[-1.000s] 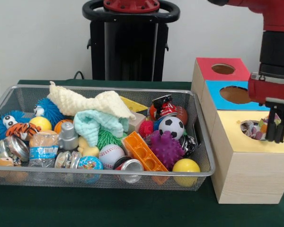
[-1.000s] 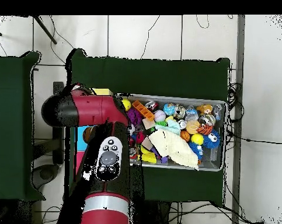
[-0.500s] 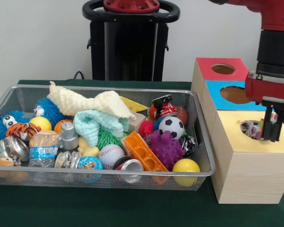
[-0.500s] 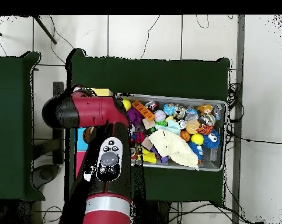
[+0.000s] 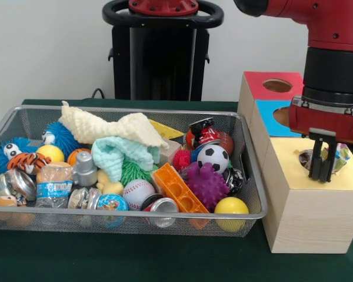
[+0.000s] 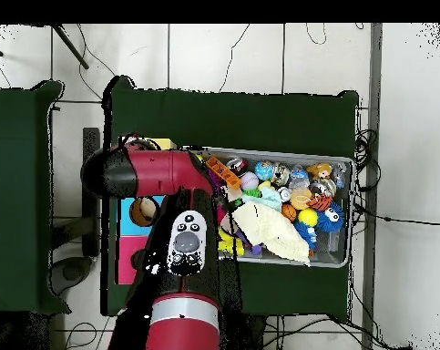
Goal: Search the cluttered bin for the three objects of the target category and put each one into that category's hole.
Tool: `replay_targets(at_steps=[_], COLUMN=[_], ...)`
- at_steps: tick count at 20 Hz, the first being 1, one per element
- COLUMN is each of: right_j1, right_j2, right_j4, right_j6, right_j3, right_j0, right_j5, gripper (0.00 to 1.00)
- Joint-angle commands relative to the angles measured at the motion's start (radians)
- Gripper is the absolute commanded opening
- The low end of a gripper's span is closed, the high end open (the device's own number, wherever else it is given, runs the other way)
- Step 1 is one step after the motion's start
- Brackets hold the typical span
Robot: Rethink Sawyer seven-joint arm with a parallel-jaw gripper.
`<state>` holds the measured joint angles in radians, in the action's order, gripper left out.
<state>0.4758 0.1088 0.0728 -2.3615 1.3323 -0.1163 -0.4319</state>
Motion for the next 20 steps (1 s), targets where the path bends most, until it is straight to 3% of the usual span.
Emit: replay_targets(at_steps=[1, 13, 20], right_j1=[-0.052, -0.038, 0.014], right_j2=[-0.113, -0.161, -0.16], right_j4=[-0.04, -0.056, -0.07], right_j6=[0.023, 0.082, 0.075], right_j3=[0.091, 0.11, 0.15], right_j0=[0.022, 0.051, 0.04], right_j5=[-0.069, -0.096, -0.125], gripper=[0.0, 0.0, 0.0])
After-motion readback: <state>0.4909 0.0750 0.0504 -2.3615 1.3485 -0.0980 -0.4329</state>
